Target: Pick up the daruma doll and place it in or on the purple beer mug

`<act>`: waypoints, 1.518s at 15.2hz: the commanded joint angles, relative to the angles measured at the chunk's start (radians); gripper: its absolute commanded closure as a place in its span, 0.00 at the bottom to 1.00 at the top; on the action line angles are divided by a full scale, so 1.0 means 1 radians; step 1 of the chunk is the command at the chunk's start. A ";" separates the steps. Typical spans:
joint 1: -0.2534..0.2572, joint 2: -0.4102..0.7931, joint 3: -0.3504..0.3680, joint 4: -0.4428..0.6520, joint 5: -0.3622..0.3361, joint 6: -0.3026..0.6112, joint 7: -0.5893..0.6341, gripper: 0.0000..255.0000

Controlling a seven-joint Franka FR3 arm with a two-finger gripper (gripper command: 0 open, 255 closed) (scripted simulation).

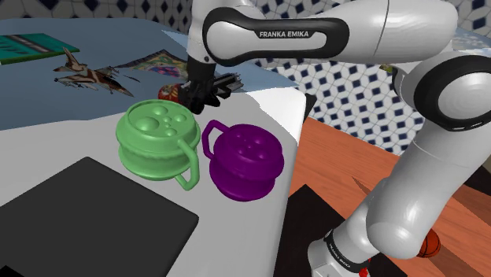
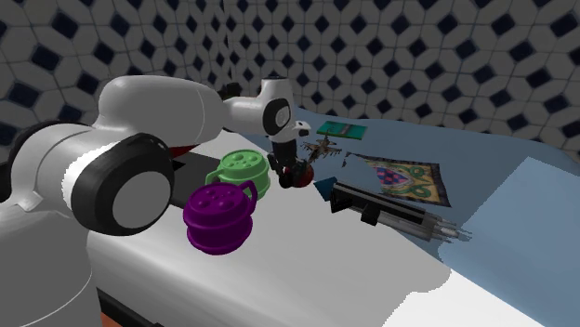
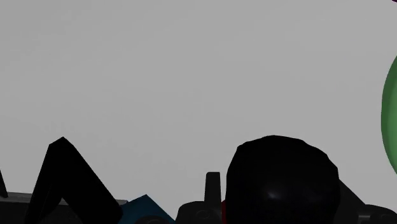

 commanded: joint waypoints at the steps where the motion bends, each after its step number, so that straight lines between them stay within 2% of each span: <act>1: 0.000 -0.002 0.000 0.026 0.002 -0.027 -0.005 1.00; 13: 0.005 -0.003 0.004 0.187 0.008 -0.188 -0.019 1.00; 23: 0.017 0.029 0.007 0.364 0.000 -0.335 -0.026 1.00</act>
